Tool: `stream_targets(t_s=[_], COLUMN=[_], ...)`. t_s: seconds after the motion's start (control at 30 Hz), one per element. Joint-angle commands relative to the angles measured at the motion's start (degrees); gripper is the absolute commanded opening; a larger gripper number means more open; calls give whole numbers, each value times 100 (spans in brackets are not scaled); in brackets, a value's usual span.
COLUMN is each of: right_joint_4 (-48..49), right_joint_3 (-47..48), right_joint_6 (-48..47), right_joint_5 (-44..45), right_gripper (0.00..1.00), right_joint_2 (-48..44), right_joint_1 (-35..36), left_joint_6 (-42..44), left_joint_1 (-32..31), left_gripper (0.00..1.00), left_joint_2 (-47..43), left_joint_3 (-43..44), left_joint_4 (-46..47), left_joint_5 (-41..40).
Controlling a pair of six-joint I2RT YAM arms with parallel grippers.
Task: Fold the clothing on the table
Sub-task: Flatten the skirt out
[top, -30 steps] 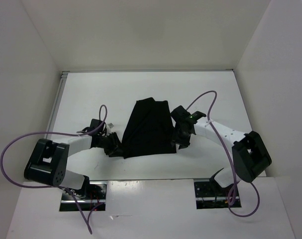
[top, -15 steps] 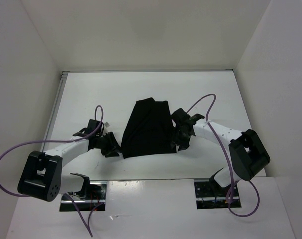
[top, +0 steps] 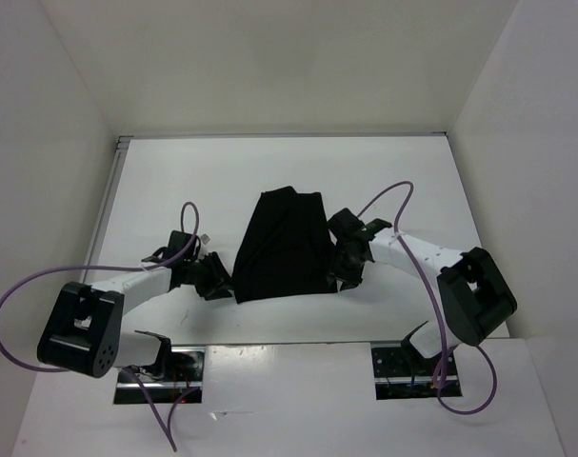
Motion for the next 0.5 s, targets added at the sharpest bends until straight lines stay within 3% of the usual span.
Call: stream_targets(t_s=[0.0, 0.13, 0.27, 0.3, 0.33, 0.47], right_joint_4=[137, 260, 453, 454, 454, 567], right_joint_3=[-76, -268, -269, -199, -120, 83], right_joint_6=[138, 191, 191, 191, 191, 25], right_joint_5=[-28, 25, 164, 165, 296, 429], right_gripper=[42, 42, 42, 42, 42, 43], right_joint_2=[-167, -53, 166, 219, 307, 553], right_joint_1=[-36, -36, -36, -36, -36, -89], left_joint_6=[-110, -110, -58, -5, -5, 118], left_joint_1=[-21, -21, -21, -21, -21, -21], left_gripper=[46, 42, 22, 10, 5, 0], left_joint_2=[209, 534, 789, 790, 859, 913], left_joint_3=[-77, -77, -77, -77, -77, -25], left_joint_4=[426, 646, 699, 699, 699, 629], left_joint_5=[180, 294, 356, 408, 409, 409])
